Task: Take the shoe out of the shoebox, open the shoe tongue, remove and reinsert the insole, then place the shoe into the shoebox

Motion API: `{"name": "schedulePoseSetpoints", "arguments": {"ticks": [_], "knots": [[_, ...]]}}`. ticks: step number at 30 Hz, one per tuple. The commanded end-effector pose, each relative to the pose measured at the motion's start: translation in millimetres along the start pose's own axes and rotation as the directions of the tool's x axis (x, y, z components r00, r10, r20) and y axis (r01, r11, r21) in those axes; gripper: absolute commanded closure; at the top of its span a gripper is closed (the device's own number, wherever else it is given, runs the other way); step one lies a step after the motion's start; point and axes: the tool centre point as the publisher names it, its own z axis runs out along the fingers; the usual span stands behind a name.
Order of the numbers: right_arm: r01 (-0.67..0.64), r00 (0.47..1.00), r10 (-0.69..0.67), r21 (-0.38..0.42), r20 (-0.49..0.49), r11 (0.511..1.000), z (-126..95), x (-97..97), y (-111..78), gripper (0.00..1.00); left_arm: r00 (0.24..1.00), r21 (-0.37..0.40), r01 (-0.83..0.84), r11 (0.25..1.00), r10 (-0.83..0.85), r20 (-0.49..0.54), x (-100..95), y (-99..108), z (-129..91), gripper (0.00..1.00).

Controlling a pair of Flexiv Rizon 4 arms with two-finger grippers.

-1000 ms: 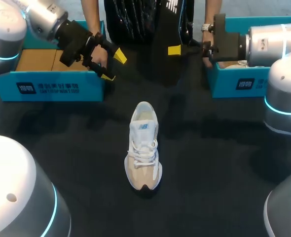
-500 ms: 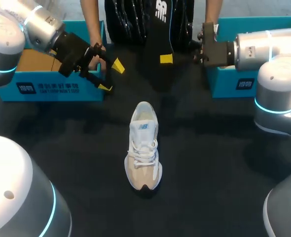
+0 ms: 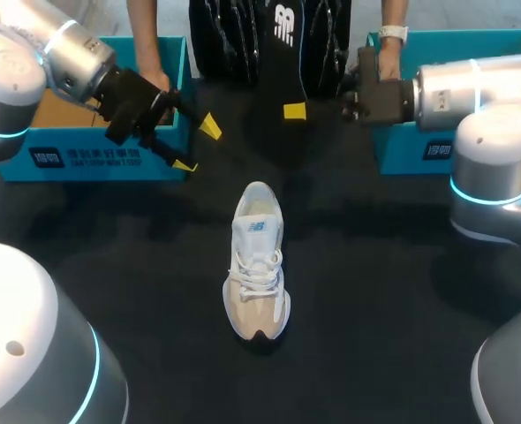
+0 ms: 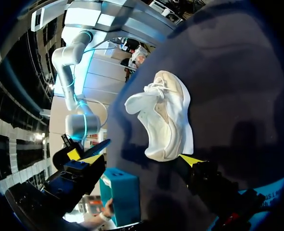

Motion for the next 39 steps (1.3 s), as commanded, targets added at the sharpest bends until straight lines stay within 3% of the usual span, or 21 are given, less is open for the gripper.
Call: {"name": "schedulePoseSetpoints", "arguments": {"ticks": [1,12,20,39], "knots": [[0.026,1.000,-0.026,-0.002,-0.008,1.000,17.9,-15.7,-7.4,1.00,1.000,-0.008,0.006,1.000,-0.006,0.000,3.9,0.9,-1.0,0.00],[0.064,0.997,-0.063,0.006,-0.043,0.998,39.1,-27.4,-26.2,1.00,0.999,-0.029,0.050,0.998,-0.050,0.018,10.8,2.2,-3.0,0.00],[0.004,0.997,-0.008,-0.045,-0.073,0.999,53.8,-18.1,-47.2,1.00,0.999,-0.018,0.049,0.999,-0.049,0.015,11.0,3.3,-2.1,0.00],[0.022,0.996,-0.024,-0.028,-0.087,0.999,57.2,-19.9,-50.6,1.00,0.999,-0.013,0.046,0.999,-0.046,0.017,11.8,-2.0,0.2,0.00]]}}
